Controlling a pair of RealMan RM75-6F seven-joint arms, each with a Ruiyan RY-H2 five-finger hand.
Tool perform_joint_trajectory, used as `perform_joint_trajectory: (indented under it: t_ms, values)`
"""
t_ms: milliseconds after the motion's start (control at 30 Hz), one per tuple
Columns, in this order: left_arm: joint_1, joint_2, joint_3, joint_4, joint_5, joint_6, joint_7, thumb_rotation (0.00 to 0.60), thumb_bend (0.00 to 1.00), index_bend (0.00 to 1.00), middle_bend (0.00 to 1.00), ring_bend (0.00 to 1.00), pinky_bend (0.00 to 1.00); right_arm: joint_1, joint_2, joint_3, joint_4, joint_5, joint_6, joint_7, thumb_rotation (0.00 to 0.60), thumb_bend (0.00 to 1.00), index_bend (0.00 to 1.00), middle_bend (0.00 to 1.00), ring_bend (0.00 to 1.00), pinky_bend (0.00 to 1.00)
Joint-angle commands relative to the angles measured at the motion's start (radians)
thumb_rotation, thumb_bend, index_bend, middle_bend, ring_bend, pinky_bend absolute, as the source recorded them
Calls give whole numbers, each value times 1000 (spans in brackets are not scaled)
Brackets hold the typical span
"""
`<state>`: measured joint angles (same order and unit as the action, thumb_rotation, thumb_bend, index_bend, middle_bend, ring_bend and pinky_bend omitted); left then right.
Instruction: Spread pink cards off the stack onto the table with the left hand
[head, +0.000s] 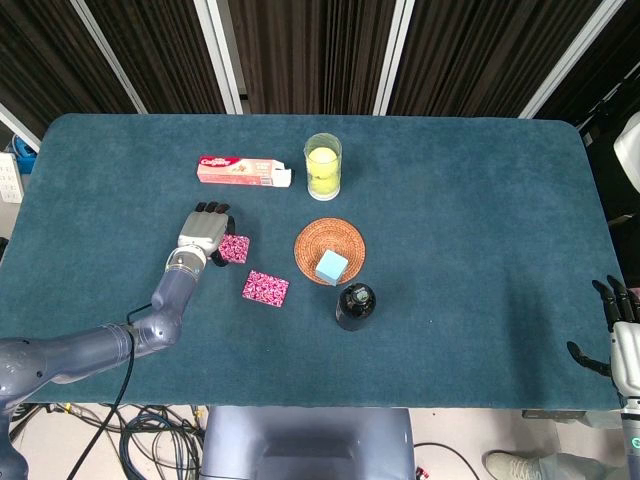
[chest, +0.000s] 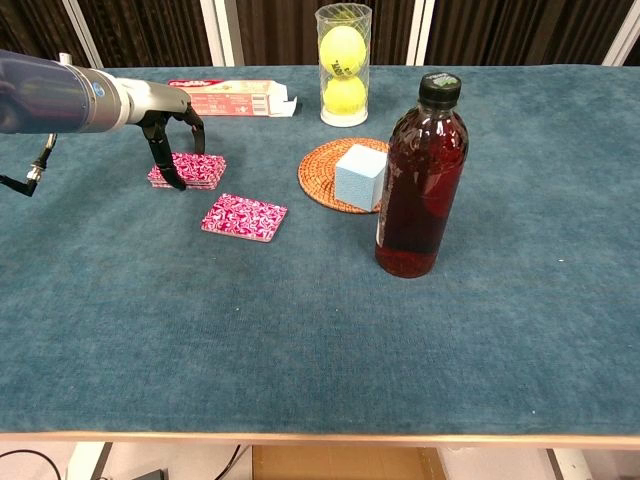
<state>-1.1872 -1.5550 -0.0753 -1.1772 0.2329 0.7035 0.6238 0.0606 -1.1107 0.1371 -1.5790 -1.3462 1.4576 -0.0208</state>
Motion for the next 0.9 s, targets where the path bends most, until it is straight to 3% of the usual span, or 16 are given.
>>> perform_joint_trajectory:
  t_ms: [33, 467, 900]
  values:
    - [-2, 2, 1, -6, -7, 3, 8, 600, 187, 469, 145, 0, 0, 0, 0, 0, 0, 0, 0, 0, 600, 193, 96, 38, 76, 205]
    - [-8, 2, -1, -13, -28, 10, 30, 600, 185, 445, 144, 0, 0, -2, 1, 0, -1, 1, 3, 4, 600, 192, 96, 38, 76, 205]
    - [-7, 9, -10, -24, -22, 24, 37, 600, 186, 482, 153, 0, 0, -1, 2, 1, -2, 2, 1, 4, 600, 192, 96, 39, 76, 205]
